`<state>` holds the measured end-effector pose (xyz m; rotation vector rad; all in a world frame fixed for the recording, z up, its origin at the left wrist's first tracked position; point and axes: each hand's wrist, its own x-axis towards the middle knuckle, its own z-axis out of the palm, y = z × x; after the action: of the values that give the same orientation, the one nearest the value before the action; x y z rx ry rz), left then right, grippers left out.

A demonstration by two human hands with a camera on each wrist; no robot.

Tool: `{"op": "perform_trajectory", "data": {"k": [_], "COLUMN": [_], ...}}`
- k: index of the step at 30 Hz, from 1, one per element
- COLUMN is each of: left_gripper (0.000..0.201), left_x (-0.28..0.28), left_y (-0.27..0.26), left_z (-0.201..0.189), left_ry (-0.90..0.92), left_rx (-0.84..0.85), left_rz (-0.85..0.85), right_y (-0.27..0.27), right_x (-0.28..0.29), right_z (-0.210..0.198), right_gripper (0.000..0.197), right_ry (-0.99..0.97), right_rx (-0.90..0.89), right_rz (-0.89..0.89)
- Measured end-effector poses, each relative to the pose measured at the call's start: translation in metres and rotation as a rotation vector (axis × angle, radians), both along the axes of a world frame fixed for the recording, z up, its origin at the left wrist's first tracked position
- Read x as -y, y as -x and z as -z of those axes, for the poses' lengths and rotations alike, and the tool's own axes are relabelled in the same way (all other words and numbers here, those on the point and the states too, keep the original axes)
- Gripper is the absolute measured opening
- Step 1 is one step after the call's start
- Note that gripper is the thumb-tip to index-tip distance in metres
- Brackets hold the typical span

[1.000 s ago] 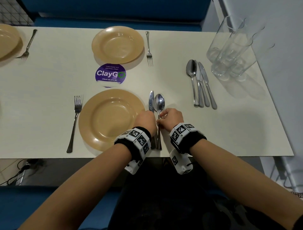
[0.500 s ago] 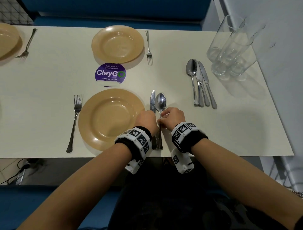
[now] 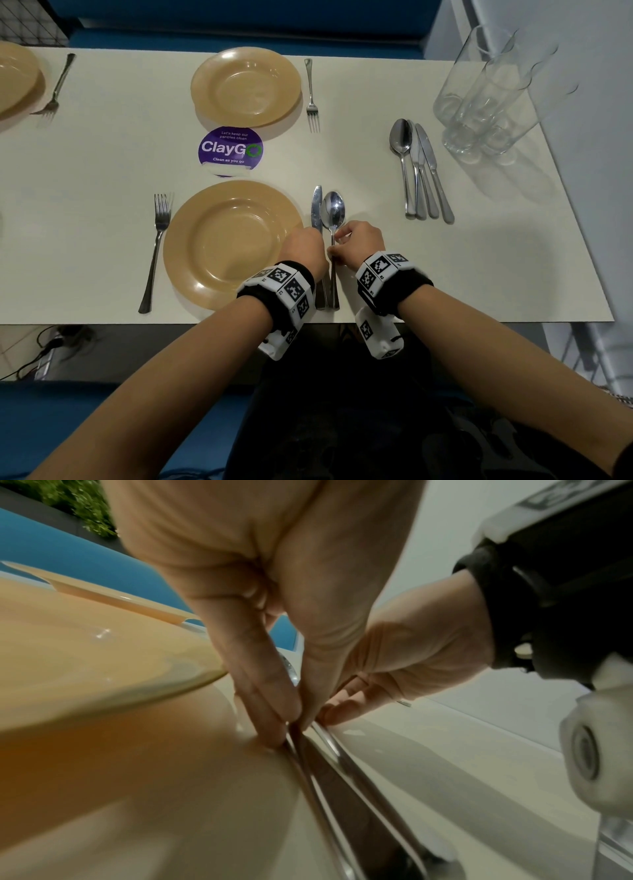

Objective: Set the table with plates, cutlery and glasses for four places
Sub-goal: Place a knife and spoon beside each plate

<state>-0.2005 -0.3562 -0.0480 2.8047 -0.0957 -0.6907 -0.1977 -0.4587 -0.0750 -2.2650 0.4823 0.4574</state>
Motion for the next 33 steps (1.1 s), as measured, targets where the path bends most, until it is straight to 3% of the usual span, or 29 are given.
{"op": "perform_trajectory", "data": {"k": [20, 29, 33], "left_gripper": [0.026, 0.025, 0.033], "left_x": [-0.001, 0.004, 0.023], "left_y": [-0.003, -0.021, -0.046], "left_z": [0.002, -0.007, -0.016], "left_ry": [-0.019, -0.064, 0.137], "left_rx": [0.006, 0.000, 0.070], "left_rz": [0.029, 0.072, 0.011], "right_y": [0.001, -0.007, -0.027], "right_x": [0.002, 0.010, 0.041], "right_z": [0.000, 0.002, -0.010], "right_gripper": [0.032, 0.018, 0.020], "right_ry": [-0.027, -0.094, -0.034], "right_rx": [0.000, 0.011, 0.065], "right_rz": [0.004, 0.047, 0.132]}}
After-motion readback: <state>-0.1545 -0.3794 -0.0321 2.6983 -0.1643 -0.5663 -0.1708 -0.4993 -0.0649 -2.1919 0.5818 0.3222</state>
